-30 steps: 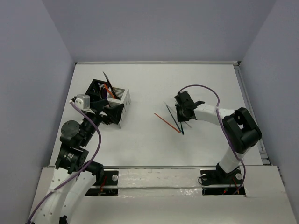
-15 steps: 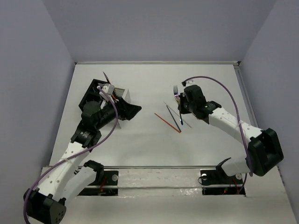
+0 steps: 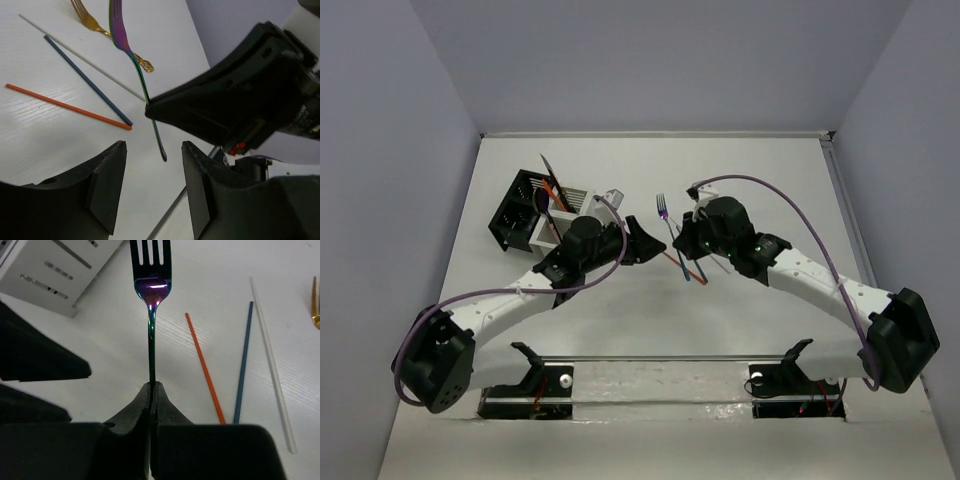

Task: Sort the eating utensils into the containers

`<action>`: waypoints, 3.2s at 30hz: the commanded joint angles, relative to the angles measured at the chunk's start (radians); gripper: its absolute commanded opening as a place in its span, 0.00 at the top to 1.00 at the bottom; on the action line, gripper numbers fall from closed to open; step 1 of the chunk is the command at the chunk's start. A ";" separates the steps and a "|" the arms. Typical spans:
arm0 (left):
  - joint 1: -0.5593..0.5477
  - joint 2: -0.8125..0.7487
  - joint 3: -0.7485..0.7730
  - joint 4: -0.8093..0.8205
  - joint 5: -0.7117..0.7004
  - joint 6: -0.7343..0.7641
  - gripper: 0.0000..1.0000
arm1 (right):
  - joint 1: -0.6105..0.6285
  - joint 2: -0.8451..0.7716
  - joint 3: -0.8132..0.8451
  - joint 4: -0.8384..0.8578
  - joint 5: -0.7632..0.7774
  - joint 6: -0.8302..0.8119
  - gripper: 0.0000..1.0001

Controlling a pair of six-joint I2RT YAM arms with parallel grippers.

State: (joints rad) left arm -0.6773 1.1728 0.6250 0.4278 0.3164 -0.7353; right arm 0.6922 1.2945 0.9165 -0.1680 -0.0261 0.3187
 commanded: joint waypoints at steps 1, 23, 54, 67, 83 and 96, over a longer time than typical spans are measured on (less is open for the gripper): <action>-0.001 0.040 0.074 0.132 -0.098 -0.015 0.53 | 0.032 -0.029 -0.007 0.097 -0.034 0.013 1.00; -0.001 0.194 0.122 0.250 -0.185 0.005 0.90 | 0.090 -0.003 -0.025 0.150 -0.041 0.028 1.00; 0.450 0.039 0.551 -0.171 -0.353 0.181 1.00 | 0.090 -0.225 -0.188 0.234 0.017 0.000 0.32; 0.729 0.139 0.618 -0.167 -0.465 0.338 1.00 | 0.090 -0.247 -0.246 0.294 0.022 -0.003 0.32; 0.752 0.323 0.558 0.032 -0.461 0.416 1.00 | 0.090 -0.241 -0.263 0.317 0.020 0.002 0.32; 0.752 0.395 0.476 0.140 -0.376 0.363 0.95 | 0.090 -0.222 -0.265 0.317 0.072 -0.006 0.32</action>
State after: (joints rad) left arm 0.0738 1.5745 1.1233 0.4595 -0.0940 -0.3515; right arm 0.7738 1.0733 0.6552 0.0906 -0.0048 0.3309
